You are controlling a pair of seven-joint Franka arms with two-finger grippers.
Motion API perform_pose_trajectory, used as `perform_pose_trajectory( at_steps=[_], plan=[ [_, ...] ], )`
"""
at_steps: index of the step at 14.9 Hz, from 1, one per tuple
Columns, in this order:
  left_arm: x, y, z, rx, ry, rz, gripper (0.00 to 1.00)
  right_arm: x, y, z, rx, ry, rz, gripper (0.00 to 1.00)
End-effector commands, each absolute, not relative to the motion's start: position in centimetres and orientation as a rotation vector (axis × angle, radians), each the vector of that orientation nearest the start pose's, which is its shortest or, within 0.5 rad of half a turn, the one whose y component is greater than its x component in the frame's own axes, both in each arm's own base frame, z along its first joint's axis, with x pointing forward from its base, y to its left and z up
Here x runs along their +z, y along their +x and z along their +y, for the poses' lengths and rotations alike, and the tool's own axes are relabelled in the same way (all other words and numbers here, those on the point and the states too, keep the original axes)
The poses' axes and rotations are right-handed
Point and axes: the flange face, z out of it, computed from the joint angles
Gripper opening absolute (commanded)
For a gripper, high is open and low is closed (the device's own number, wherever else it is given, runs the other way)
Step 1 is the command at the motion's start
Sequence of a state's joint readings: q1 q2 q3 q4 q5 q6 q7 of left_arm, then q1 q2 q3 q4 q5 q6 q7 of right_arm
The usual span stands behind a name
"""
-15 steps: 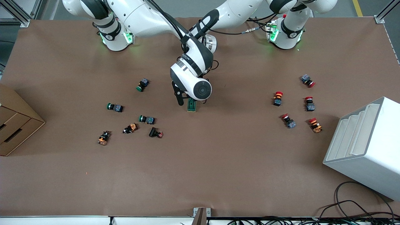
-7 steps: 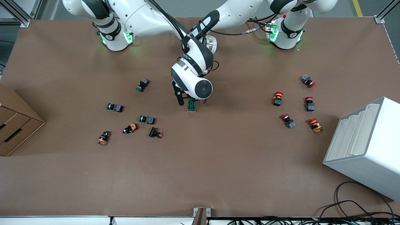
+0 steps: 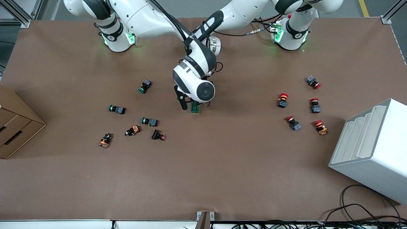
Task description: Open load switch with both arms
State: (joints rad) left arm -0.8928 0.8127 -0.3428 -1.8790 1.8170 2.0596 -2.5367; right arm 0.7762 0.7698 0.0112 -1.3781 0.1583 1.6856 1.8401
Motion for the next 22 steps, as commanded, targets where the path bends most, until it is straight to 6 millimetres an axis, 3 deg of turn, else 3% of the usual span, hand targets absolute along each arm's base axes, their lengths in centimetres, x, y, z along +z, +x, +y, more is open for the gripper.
perform_pose_trajectory(
  at_steps=[1, 2, 4, 8, 12, 16, 18, 20, 22],
  plan=[
    [8.1, 25.2, -54.9, -1.563, -2.767, 0.024, 1.0, 26.2, 51.1, 45.3, 0.448, -3.041, 1.632, 1.0],
    [8.0, 25.3, -54.9, -1.561, -2.766, 0.02, 1.0, 28.1, 52.3, 44.0, 0.417, -3.078, 1.514, 1.0],
    [8.0, 25.3, -54.9, -1.56, -2.766, 0.018, 1.0, 29.8, 55.1, 40.4, 0.401, -3.145, 1.32, 1.0],
    [8.0, 25.5, -54.8, -1.556, -2.763, 0.014, 1.0, 35.4, 60.7, 30.8, 0.409, -3.174, 0.891, 1.0],
    [10.1, 25.8, -56.3, -1.533, -2.779, -0.068, 1.0, 40.5, 63.6, 21.7, 0.371, -3.21, 0.445, 1.0],
    [14.5, 25.8, -59.6, -1.405, -2.804, -0.163, 1.0, 44.6, 64.8, 12.3, 0.369, -3.208, 0.131, 1.0],
    [17.4, 26.9, -60.8, -1.371, -2.81, -0.195, 1.0, 46.5, 65.2, 7.2, 0.344, -3.183, -0.018, 1.0],
    [21.0, 28.9, -62.6, -1.287, -2.834, -0.268, 1.0, 48.4, 65.2, 3.1, 0.301, -3.166, -0.124, 1.0],
    [25.4, 32.2, -63.0, -1.209, -2.854, -0.39, 1.0, 49.9, 64.9, 0.5, 0.275, -3.171, -0.122, 1.0]
  ],
)
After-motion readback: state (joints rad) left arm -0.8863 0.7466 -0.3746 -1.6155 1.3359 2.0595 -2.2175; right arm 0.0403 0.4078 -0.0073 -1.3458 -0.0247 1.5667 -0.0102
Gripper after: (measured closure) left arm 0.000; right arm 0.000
